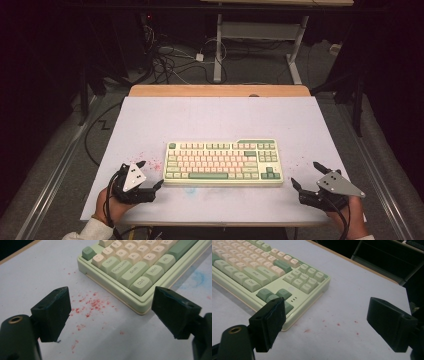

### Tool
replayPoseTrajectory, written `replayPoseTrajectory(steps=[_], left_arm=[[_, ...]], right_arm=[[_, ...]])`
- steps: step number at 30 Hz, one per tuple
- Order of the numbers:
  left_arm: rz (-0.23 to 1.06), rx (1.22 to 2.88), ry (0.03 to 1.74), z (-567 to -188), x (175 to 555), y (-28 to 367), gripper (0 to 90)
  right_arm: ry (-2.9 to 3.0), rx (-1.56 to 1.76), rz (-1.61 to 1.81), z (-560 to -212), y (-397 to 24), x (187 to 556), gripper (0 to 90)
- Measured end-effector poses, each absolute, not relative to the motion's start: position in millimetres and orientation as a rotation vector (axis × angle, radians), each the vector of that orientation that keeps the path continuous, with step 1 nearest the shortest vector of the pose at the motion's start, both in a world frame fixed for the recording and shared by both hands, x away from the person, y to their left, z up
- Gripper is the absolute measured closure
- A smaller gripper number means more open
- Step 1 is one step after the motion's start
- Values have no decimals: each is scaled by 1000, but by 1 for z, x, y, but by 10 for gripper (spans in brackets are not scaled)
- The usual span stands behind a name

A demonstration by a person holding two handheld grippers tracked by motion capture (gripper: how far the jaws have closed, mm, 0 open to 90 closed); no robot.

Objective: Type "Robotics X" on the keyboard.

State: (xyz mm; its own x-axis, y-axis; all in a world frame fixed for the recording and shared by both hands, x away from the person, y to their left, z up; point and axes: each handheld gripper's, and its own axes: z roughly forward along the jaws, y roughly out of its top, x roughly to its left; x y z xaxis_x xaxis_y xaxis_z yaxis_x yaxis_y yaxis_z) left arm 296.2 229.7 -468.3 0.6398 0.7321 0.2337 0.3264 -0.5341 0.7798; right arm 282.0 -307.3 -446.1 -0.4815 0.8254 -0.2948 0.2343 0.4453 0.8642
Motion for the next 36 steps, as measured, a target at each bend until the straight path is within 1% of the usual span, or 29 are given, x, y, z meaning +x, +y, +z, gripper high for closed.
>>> replayPoseTrajectory(steps=[5,7,10,13,15,18,21,22,23,24,25,26,27,28,29,30,31,32,33,34,35,36], left_arm=[[708,2120,844,-467,297,230,173],[723,2127,818,-467,297,230,173],[717,2129,815,-467,296,232,183],[703,2136,828,-467,296,232,188],[722,2135,799,-466,295,233,185],[749,2099,818,-463,293,232,180],[720,2111,788,-463,292,234,183],[689,2125,794,-464,294,233,225],[689,2125,794,-464,294,233,260],[688,2131,798,-464,295,233,296],[686,2132,798,-464,296,234,364],[681,2128,802,-462,297,234,372],[668,2121,816,-461,296,235,434],[681,2121,805,-460,297,236,515],[653,2133,825,-458,298,237,548],[638,2138,823,-456,299,238,644],[633,2146,826,-455,299,239,711],[624,2150,826,-453,300,239,766],[617,2150,826,-452,301,240,819],[607,2154,828,-450,302,240,859],[598,2154,828,-448,302,240,879],[598,2154,828,-448,302,240,879]], right_arm=[[1948,891,1037,-446,-311,280,161],[1927,888,1012,-443,-310,277,170],[1946,867,1072,-440,-312,274,217],[1968,855,1057,-438,-310,272,199],[1973,839,1061,-437,-309,272,192],[1985,826,1062,-435,-307,274,191],[2004,814,1057,-436,-306,277,191],[2013,813,1062,-436,-305,278,192],[2026,805,1062,-436,-305,279,200],[2033,800,1064,-437,-304,279,227],[2036,800,1074,-437,-304,280,252],[2038,806,1088,-437,-304,282,269],[2043,805,1098,-437,-303,283,324],[2047,800,1104,-437,-303,284,432],[2064,789,1101,-436,-302,285,480],[2073,786,1096,-435,-301,286,517],[2084,787,1095,-435,-300,287,613],[2098,792,1095,-433,-298,289,676],[2112,794,1099,-432,-297,291,689],[2120,792,1106,-431,-295,292,748],[2139,787,1113,-429,-293,293,815],[2161,774,1105,-427,-291,294,851]])
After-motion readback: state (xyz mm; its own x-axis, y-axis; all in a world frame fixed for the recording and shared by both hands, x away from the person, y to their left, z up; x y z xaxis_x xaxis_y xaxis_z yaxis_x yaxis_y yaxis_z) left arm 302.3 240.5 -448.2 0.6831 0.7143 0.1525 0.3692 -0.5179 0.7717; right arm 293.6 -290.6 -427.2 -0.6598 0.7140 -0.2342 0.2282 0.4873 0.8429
